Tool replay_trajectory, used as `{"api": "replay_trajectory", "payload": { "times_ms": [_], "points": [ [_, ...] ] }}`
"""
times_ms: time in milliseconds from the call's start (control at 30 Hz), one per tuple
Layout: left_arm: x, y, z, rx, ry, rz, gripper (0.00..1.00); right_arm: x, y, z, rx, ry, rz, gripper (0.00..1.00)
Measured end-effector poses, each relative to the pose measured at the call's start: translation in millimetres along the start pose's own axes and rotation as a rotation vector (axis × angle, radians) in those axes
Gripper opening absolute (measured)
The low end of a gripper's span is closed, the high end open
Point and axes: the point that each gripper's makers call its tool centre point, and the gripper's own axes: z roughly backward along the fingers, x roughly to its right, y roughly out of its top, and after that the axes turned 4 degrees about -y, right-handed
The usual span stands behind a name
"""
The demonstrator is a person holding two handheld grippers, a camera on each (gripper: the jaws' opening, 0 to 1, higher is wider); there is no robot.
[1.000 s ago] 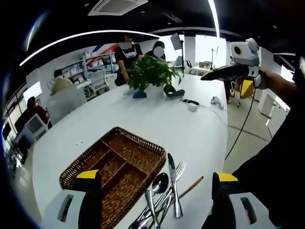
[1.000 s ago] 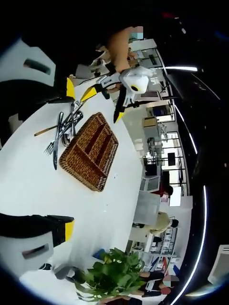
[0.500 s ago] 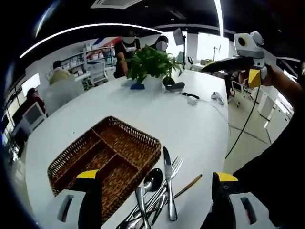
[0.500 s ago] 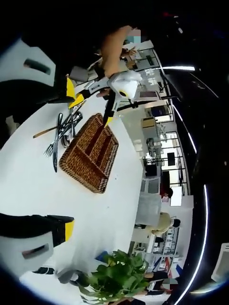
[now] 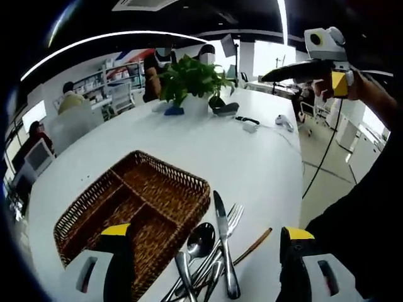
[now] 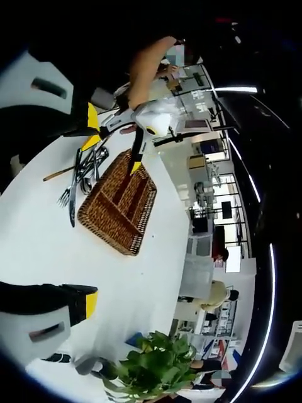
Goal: Arrange the knives, forks, and spoons in their matching storage slots by inserting each utensil handle-first until every utensil is classified and aligned in the correct compartment
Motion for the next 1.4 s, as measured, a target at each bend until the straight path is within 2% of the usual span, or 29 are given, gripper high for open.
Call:
{"api": "replay_trajectory", "payload": {
  "times_ms": [33,100,200,367,533,633,867,1100,1267,1400],
  "points": [
    [1.8,-0.9,-1.7,0.000,-0.006,0.007,0.98,-0.3,0.7,0.1,0.001,0.001,0.003,1.00],
    [8.0,-5.6,-3.9,-0.022,-0.032,0.000,0.80,-0.2,2.8,0.3,0.005,-0.001,0.005,1.00],
    [9.8,-12.8,-15.6,-0.038,-0.029,-0.014,0.82,2.9,3.0,0.8,0.015,-0.013,-0.011,1.00],
    [15.8,-26.8,-31.8,-0.083,-0.070,0.026,0.75,5.4,-4.9,3.2,-0.002,-0.023,-0.020,0.99],
    [21.3,-36.9,-42.8,-0.132,-0.104,0.035,0.58,10.9,-8.7,6.5,-0.003,-0.044,-0.041,0.99],
    [28.4,-42.2,-50.8,-0.157,-0.136,0.054,0.51,12.5,-10.3,6.9,-0.007,-0.048,-0.045,0.99],
    [31.8,-55.9,-61.1,-0.212,-0.153,0.086,0.33,15.0,-10.1,5.1,-0.006,-0.051,-0.058,0.99],
    [31.1,-66.8,-66.6,-0.238,-0.167,0.118,0.26,13.5,-11.1,2.9,-0.012,-0.045,-0.062,0.99],
    [32.9,-66.6,-69.4,-0.242,-0.167,0.087,0.23,12.9,-12.2,2.0,-0.017,-0.043,-0.062,0.99],
    [30.8,-73.3,-74.9,-0.272,-0.161,0.061,0.22,9.6,-11.3,0.1,-0.017,-0.037,-0.060,0.99]
  ]
}}
